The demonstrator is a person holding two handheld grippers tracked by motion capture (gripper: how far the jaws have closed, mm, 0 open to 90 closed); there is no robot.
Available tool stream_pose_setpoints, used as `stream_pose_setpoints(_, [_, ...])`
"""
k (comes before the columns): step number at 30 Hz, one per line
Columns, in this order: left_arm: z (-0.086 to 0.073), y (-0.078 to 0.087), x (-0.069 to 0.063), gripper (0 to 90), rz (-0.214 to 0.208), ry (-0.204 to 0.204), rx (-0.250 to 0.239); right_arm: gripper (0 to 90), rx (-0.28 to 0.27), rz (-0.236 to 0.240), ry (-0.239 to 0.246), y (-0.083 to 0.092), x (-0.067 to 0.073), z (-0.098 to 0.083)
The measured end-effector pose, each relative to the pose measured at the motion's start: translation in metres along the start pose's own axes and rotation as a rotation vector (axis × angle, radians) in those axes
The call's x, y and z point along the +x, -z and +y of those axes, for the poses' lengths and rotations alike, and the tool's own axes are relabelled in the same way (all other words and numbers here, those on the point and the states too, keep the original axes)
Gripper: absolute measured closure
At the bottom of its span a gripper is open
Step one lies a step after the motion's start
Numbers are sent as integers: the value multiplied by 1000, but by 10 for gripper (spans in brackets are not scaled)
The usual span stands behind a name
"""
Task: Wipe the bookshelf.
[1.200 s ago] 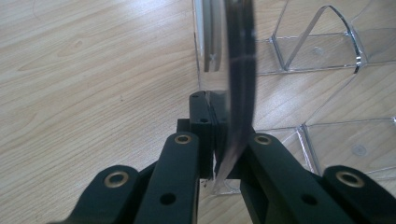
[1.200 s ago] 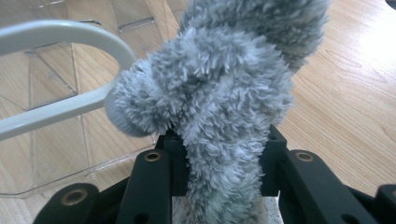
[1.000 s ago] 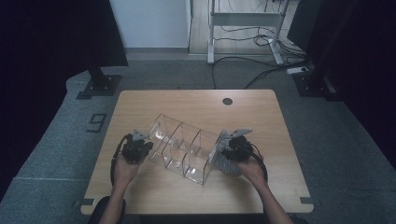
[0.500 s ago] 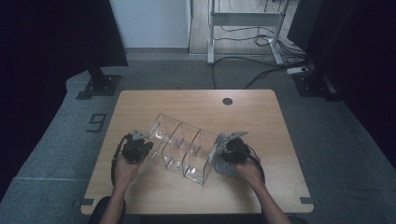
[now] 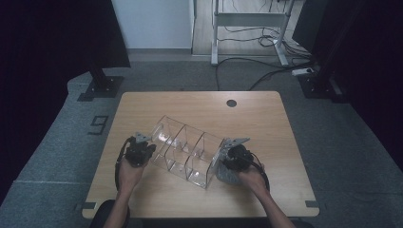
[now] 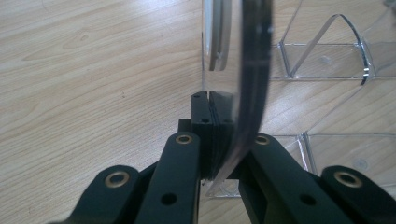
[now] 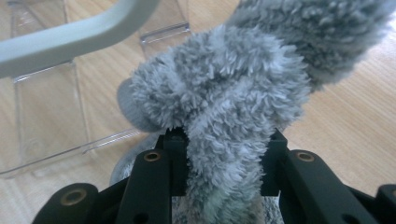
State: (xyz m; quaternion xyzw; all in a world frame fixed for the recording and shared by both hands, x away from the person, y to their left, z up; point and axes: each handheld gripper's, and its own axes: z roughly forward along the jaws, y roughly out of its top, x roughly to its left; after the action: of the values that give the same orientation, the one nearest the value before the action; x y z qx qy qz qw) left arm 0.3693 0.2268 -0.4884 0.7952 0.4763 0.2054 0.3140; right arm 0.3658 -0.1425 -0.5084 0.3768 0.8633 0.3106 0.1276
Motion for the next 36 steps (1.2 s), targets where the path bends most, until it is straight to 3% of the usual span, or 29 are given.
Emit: stream_pose_setpoints(36, [0, 0, -3, 868, 10, 23, 14, 619, 23, 184, 124, 24, 73, -25])
